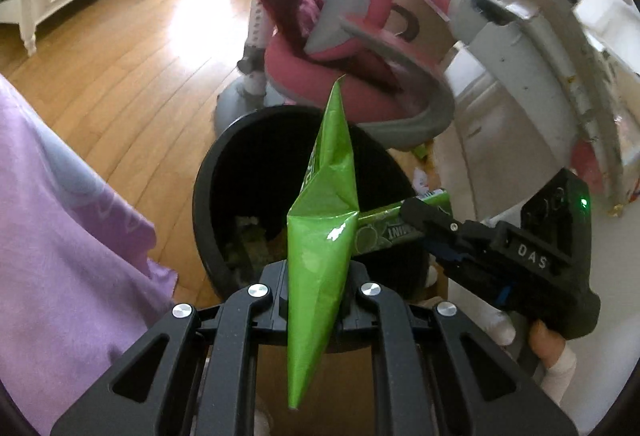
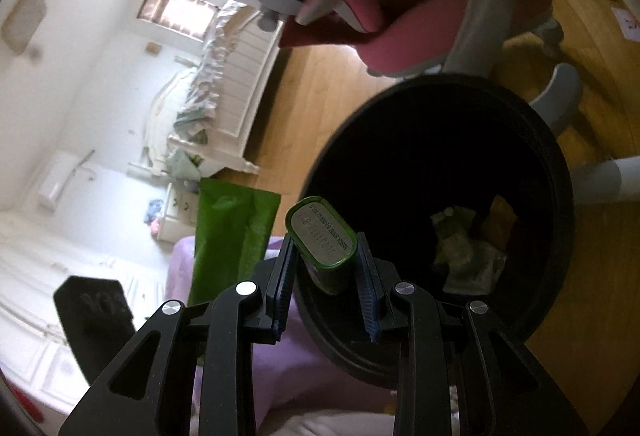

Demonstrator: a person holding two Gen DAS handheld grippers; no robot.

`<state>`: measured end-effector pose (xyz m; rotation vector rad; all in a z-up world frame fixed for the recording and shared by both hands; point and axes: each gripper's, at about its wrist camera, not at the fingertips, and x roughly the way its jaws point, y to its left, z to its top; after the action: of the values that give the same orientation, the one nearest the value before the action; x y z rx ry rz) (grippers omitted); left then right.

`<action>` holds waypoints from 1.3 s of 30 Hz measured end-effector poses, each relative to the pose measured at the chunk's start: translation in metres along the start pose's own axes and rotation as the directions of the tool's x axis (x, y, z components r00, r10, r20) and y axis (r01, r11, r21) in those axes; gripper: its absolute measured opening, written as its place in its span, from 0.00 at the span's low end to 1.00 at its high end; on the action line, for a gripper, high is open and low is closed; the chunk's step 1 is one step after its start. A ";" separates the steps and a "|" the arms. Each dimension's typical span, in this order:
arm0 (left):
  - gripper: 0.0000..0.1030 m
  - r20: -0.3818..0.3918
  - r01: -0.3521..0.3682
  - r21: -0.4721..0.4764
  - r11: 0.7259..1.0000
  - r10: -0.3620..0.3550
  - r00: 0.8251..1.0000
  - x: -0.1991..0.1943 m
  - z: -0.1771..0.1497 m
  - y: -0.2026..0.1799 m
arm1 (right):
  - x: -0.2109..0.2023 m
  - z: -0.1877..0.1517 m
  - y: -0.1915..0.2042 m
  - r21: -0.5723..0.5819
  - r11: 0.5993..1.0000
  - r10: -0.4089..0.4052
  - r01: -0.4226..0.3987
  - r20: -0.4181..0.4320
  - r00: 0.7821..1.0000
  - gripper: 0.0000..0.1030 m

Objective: Collect trash
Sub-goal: 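Carry green wrapper and gum pack to the bin and release both, then grasp the yellow wrapper with left tool while right tool grasps pink hair roller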

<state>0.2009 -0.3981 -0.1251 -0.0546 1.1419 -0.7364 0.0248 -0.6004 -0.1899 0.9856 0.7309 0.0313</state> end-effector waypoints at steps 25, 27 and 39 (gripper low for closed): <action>0.73 0.096 0.001 -0.004 1.000 -0.001 0.995 -0.044 0.004 -0.007 | -0.006 -0.008 0.038 -0.073 0.997 -0.016 0.019 0.039 0.999 0.65; 0.73 0.133 0.008 -0.002 1.000 -0.008 0.991 -0.064 0.000 -0.005 | -0.008 -0.012 0.050 -0.102 0.995 -0.015 0.019 0.040 0.999 0.65; 0.73 0.383 -0.113 -0.128 0.985 0.154 0.911 -0.217 -0.050 0.096 | 0.015 -0.059 0.149 -0.329 0.944 -0.001 -0.016 -0.050 0.999 0.65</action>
<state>0.1617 -0.1871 -0.0108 -0.2009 0.7886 -0.5134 0.0463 -0.4660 -0.1036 0.6684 0.7391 0.1804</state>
